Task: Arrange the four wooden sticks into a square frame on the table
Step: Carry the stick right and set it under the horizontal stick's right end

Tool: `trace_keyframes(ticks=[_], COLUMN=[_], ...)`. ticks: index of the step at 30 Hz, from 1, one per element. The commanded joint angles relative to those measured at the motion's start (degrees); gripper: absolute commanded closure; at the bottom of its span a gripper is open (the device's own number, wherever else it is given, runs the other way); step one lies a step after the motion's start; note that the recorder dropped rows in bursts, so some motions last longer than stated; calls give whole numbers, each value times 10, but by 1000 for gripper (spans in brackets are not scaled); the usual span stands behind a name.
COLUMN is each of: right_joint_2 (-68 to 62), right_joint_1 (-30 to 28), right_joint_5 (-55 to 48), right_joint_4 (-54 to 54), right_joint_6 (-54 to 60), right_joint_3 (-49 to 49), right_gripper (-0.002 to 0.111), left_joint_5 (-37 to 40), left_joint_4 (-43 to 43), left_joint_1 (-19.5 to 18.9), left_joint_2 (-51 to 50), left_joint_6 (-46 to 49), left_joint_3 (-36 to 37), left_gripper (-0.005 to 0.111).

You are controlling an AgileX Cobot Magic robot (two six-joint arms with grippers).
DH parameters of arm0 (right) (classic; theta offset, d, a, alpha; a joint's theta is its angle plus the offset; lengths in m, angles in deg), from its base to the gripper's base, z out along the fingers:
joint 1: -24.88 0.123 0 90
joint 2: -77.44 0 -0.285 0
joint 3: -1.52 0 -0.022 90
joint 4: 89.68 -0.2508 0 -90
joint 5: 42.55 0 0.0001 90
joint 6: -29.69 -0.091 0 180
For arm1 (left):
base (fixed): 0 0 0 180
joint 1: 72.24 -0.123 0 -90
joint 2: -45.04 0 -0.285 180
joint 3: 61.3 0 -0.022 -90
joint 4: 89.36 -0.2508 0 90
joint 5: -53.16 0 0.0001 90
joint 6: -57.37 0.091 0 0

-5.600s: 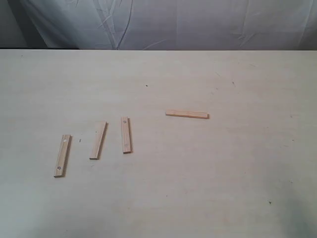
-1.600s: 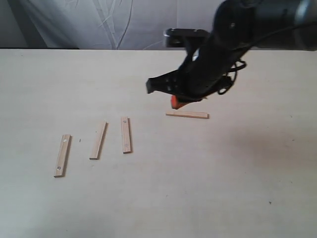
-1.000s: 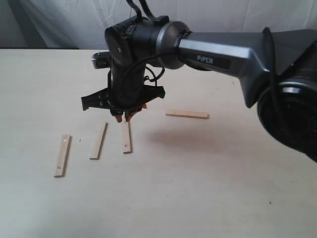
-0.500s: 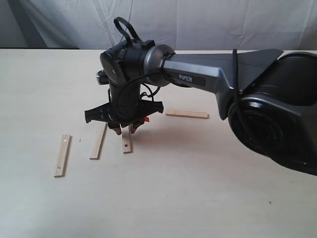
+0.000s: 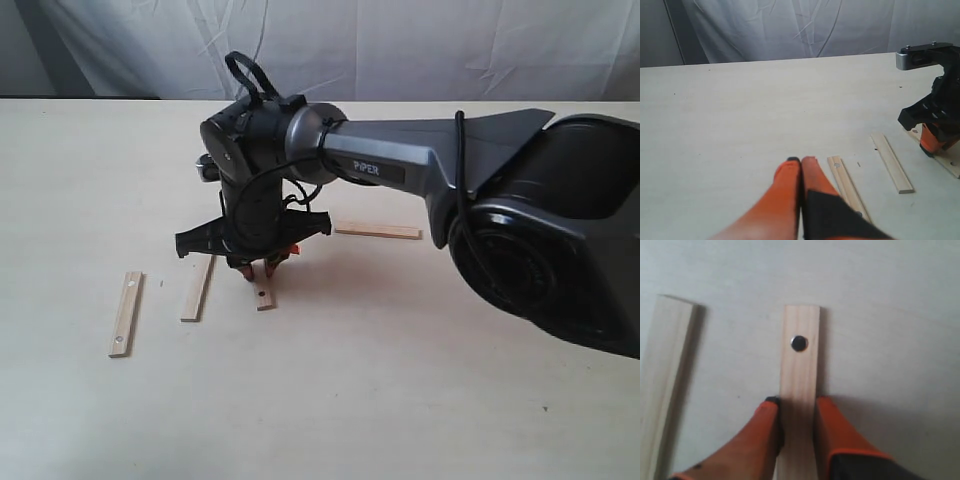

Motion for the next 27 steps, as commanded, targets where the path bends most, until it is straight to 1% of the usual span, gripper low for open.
trace_keyframes(ticks=[1, 5, 8, 10, 13, 14, 16, 17, 18, 21, 24, 27], right_joint_2=[43, 77, 105, 128, 167, 183, 204, 220, 224, 227, 223, 222], right_joint_1=[-19, -44, -61, -72, -93, -105, -122, -140, -147, -155, -155, -155], right_joint_5=[-42, -93, -102, -87, -36, -11, 21, 50, 60, 82, 93, 104], right_joint_4=[4, 11, 12, 12, 12, 12, 3, -1, -1, 5, 62, 100], right_joint_6=[-30, -38, -46, -60, -65, -75, -82, -89, -93, -104, -175, -190], right_joint_3=[3, 2, -27, -70, -167, -206, -253, -300, -316, -337, -338, -338], right_gripper=[108, 108, 108, 108, 108, 108, 108, 108, 108, 108, 108, 108], left_joint_5=[-7, -7, -7, -7, -7, -7, -7, -7, -7, -7, -7, -7], left_joint_4=[0, 0, 0, 0, 0, 0, 0, 0, 0, 0, 0, 0], left_joint_1=[0, 0, 0, 0, 0, 0, 0, 0, 0, 0, 0, 0], left_joint_2=[4, 4, 4, 4, 4, 4, 4, 4, 4, 4, 4, 4], left_joint_6=[-3, -3, -3, -3, -3, -3, -3, -3, -3, -3, -3, -3], left_joint_3=[3, 3, 3, 3, 3, 3, 3, 3, 3, 3, 3, 3], left_gripper=[107, 107, 107, 107, 107, 107, 107, 107, 107, 107, 107, 107])
